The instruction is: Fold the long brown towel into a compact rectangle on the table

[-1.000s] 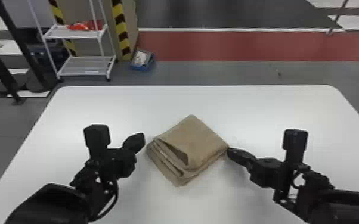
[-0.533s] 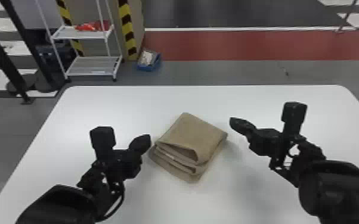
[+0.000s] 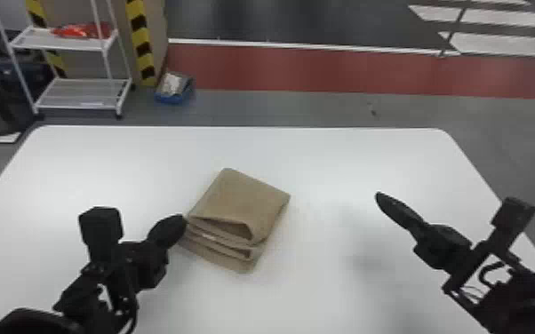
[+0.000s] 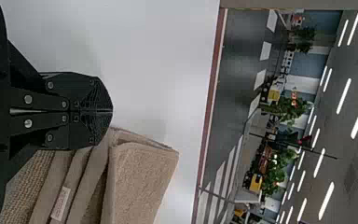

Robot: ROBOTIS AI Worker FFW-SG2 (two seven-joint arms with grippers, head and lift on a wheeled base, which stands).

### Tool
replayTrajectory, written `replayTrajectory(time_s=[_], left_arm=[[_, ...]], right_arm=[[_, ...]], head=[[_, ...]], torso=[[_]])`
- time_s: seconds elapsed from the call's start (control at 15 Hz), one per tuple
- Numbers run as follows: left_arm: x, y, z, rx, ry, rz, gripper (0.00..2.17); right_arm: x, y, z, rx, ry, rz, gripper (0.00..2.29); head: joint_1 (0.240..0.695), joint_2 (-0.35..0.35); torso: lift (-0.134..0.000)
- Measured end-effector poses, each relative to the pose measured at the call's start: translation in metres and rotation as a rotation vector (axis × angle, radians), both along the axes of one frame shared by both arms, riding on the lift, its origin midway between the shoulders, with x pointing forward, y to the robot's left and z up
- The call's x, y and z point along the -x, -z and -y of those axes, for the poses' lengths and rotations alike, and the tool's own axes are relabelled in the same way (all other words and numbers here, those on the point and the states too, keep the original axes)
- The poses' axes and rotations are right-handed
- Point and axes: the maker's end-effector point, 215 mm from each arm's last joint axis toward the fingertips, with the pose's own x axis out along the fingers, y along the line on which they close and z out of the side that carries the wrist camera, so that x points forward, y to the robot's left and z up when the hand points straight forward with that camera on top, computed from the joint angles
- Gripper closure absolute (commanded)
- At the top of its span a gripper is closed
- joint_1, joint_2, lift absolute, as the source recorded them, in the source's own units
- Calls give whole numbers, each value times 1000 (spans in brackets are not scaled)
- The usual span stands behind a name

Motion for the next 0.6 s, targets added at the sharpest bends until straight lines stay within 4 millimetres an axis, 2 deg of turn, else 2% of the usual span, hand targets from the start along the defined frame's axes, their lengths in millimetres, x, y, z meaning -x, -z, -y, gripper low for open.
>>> replayTrajectory(time_s=[0.2,0.4,0.53,0.6], left_arm=[[26,-2,24,11,33,-2,2108],[53,-7,54,15,73,-4,2111],[61,-12,66,15,86,1,2108],[63,-14,67,14,85,2,2108]], right_arm=[[7,-9,15,-11,6,1,2192],[2,-15,9,-17,-8,10,2192],[-2,-15,2,-22,-21,13,2192],[-3,-15,0,-23,-24,12,2118]], head=[[695,-191],[695,-229],[695,-235],[695,-236]], torso=[[-124],[-124],[-124],[-124]])
